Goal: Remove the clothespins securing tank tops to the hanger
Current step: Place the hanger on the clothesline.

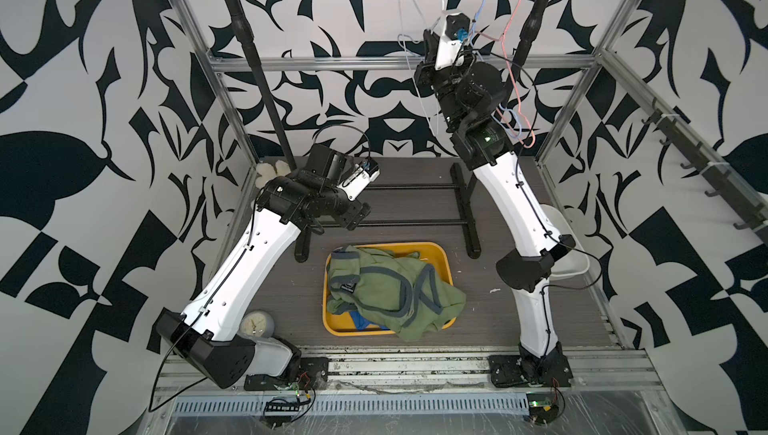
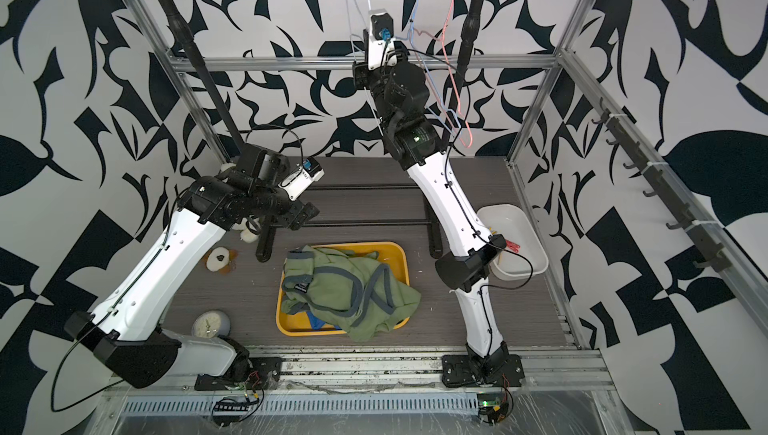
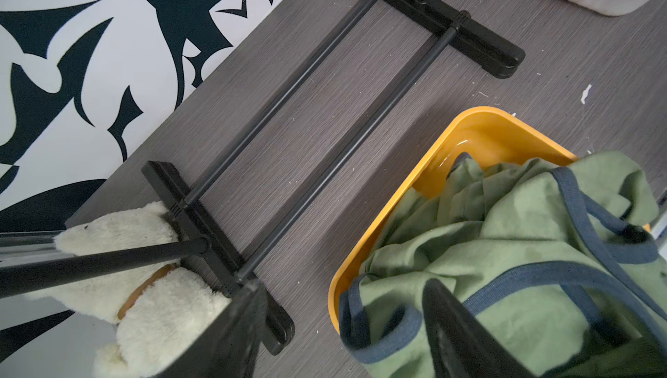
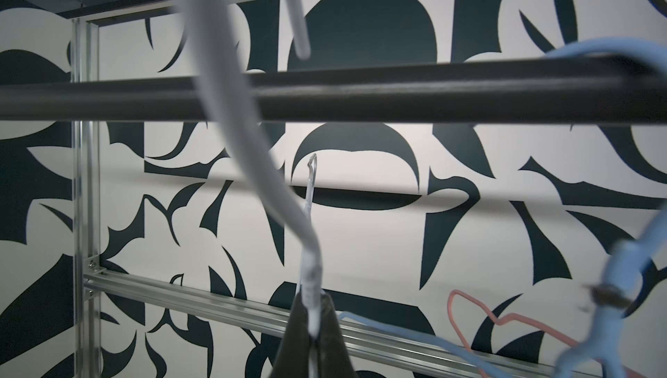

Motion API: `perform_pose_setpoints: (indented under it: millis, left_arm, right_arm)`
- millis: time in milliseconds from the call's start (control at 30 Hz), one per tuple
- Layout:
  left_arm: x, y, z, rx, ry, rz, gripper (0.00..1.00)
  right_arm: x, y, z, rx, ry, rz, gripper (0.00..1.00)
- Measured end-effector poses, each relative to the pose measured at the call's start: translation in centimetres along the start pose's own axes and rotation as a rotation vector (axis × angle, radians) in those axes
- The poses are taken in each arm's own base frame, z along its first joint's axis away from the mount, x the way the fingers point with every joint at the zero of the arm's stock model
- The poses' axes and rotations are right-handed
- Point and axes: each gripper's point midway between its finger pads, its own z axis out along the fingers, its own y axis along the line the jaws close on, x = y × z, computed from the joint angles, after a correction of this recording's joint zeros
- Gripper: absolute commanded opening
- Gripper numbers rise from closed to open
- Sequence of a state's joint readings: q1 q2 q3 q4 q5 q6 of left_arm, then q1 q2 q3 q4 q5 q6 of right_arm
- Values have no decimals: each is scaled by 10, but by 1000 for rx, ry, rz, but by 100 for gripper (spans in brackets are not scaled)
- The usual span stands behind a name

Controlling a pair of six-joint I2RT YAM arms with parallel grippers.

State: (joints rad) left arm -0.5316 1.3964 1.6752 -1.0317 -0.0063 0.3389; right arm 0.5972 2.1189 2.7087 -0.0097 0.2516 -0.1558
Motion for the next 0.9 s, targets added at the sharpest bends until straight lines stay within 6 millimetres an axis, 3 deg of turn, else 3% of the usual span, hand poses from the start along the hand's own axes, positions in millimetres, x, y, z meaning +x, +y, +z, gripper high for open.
perform_pose_setpoints:
  millis: [433,667,900]
  left_arm:
    - [8,4,9,45,33,-54,72]
    - [9,2,10,66,40,-66,72]
    - [10,3,9,72,41,-78,72]
  right_arm:
    - [-29,-22,-1,-19,-85,67,0]
    - [-16,-42,8,-4,-78,96,0]
    - [5,-36,16,-28,-52,116,0]
